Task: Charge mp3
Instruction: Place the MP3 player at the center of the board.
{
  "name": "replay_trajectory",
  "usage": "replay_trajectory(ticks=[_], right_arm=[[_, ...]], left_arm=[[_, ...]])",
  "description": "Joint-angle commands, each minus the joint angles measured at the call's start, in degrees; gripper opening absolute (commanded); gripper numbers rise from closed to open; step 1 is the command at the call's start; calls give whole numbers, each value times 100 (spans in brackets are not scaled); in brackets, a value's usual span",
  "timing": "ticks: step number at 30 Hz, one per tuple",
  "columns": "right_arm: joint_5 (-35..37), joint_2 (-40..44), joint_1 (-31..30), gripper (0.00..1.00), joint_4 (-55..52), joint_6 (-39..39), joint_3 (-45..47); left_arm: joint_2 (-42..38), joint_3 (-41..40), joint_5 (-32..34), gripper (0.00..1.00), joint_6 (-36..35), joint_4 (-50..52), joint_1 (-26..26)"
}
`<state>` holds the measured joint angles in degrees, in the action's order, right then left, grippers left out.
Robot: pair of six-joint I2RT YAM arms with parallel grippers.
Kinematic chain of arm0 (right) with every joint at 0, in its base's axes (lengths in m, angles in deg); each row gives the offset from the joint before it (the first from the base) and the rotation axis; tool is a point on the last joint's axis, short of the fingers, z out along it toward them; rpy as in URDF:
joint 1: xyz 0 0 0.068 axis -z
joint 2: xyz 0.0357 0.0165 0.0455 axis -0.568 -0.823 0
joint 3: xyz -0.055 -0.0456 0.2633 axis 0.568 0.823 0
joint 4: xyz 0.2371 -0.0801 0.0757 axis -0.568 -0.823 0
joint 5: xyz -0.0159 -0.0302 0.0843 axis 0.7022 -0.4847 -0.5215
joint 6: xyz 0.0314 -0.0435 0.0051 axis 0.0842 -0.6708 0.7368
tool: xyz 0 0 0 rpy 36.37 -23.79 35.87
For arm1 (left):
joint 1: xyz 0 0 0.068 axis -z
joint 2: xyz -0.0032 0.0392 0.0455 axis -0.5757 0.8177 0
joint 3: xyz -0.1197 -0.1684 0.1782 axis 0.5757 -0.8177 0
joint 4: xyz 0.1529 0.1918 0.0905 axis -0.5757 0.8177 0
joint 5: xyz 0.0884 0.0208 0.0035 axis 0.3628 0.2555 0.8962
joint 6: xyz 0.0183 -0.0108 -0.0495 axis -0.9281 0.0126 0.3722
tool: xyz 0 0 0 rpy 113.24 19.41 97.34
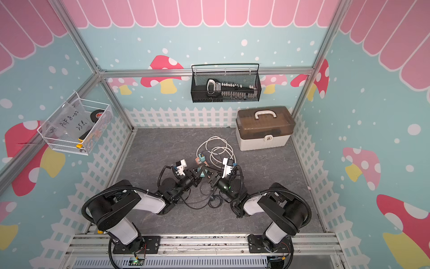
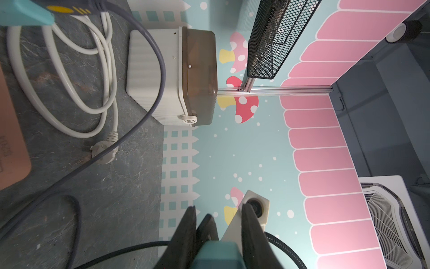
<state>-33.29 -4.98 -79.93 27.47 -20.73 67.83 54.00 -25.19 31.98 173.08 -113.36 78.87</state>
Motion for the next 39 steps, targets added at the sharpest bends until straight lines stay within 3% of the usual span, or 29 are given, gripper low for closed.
replay_trajectory(ticks=[1,5,14,21,26,30,34,37,39], right_arm=[[-206,-62,-20,41,308,341,0],[-147,-32,-21,58,307,458,124],[-140,409,-21,50,-31,429,225],[-315,-118,-29,48,126,671,3],[-150,-335,-29,36,317,781,34],[-175,-331,-32,41,308,735,-74],[-119,-379,-29,22,314,782,-167],[-270,-472,-29,20,312,808,-307],[-322,-538,-29,5,317,872,-350]], left_arm=[[49,95,110,0,29,-131,-109],[41,78,131,0,-9,-146,-177],[-13,167,100,0,-109,-121,-391],[156,282,80,0,6,-155,-365],[129,289,70,0,-12,-149,-365],[190,299,8,0,6,-152,-356],[205,306,9,0,-29,-155,-314],[211,289,16,0,-11,-155,-312],[224,295,1,0,-4,-155,-307]])
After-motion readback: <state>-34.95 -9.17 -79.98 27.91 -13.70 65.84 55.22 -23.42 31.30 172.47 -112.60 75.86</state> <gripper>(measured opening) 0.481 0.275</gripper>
